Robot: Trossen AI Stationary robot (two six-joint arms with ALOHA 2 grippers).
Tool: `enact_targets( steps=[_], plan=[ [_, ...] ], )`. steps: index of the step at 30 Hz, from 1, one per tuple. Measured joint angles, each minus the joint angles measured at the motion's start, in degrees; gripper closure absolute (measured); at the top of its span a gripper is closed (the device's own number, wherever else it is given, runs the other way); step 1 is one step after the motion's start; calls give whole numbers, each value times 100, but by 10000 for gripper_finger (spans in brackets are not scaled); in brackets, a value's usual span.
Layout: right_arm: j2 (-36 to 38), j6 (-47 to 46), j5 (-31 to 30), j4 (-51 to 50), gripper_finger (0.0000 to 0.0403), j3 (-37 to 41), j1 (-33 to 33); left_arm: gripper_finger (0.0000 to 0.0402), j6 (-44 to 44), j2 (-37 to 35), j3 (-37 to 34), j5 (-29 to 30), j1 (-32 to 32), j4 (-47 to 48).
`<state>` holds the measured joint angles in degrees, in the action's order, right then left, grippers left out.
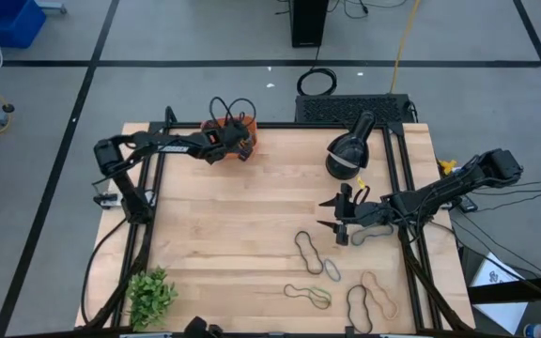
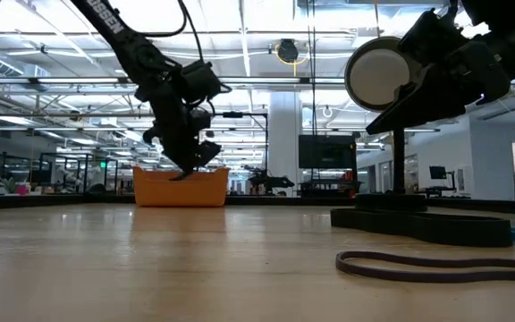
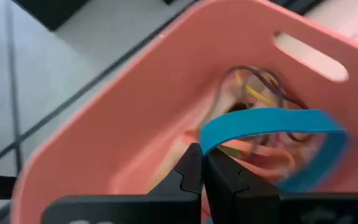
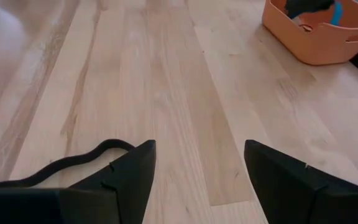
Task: Pick and place rubber bands into bin
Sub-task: Put the top blue rubber band into the orange container
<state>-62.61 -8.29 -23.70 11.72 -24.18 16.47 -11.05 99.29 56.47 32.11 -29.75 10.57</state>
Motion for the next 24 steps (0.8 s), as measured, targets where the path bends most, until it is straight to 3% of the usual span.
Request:
enact_targets(
  steps=[6,18,24],
  plan=[
    [0,1,0,81,163,0,1,383,30,50,0,-336,-23,-13],
    [0,2,147,531,162,0,0,291,39,50,0,-392,-21,-4],
    [-136,568,168,731,173,-96,20,226,39,24,0,-1007,-18,14]
  ],
)
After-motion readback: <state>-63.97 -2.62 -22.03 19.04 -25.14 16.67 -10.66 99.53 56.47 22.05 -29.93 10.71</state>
